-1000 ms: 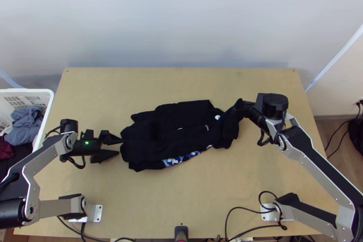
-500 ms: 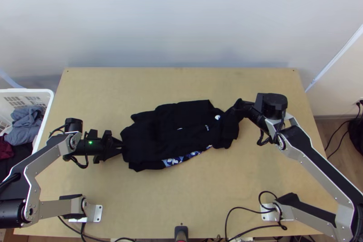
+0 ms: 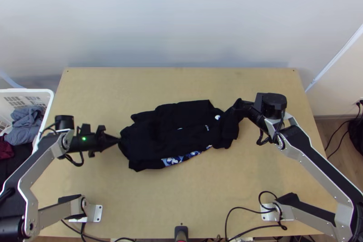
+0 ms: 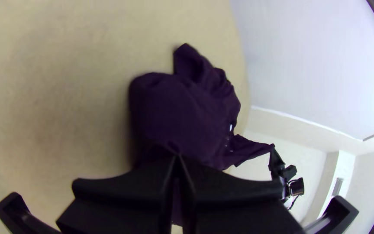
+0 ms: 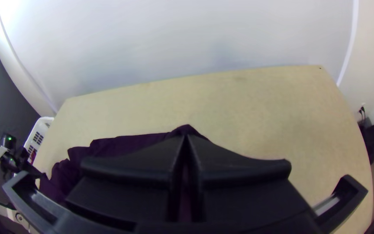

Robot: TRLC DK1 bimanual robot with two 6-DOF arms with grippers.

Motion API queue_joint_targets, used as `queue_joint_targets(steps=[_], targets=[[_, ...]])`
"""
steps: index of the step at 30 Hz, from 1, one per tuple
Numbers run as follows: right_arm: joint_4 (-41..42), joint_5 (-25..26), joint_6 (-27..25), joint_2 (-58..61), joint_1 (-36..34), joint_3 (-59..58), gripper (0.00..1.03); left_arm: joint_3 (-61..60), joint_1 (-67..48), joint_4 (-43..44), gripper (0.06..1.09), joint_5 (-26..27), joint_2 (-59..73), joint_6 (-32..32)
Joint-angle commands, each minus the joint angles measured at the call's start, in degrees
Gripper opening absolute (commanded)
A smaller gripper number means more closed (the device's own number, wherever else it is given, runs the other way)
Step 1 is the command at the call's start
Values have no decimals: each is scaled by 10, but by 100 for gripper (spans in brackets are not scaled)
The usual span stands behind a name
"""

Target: Fold the t-shirt

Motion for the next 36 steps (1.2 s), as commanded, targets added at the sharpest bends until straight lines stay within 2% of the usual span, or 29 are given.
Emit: queue_joint_targets(steps=[1,4,8,15,21,26,28,31,33,36], targets=[[-15,11,-2,3,-8,17,3,48,10,-6,10,-1,-26,-11],[-49,13,-5,-3,-19,38,3,87,24,-22,10,-8,-26,-13],[-103,13,-22,-18,-45,64,3,139,41,-23,10,-56,-24,-11],[-251,13,-94,-24,-70,182,3,242,45,-34,10,-197,-26,42],[-349,13,-111,1,-101,269,3,331,45,-32,10,-306,-33,121],[-355,13,-92,9,-143,297,3,410,42,-67,10,-372,-31,194],[-379,40,-47,25,-147,326,3,440,33,-78,10,-423,-29,233],[-386,45,-31,44,-152,362,3,488,16,-87,10,-496,-25,268],[-371,45,-35,42,-161,373,3,525,16,-95,10,-508,-19,279],[-326,43,-73,37,-162,390,3,591,15,-108,10,-542,0,288]])
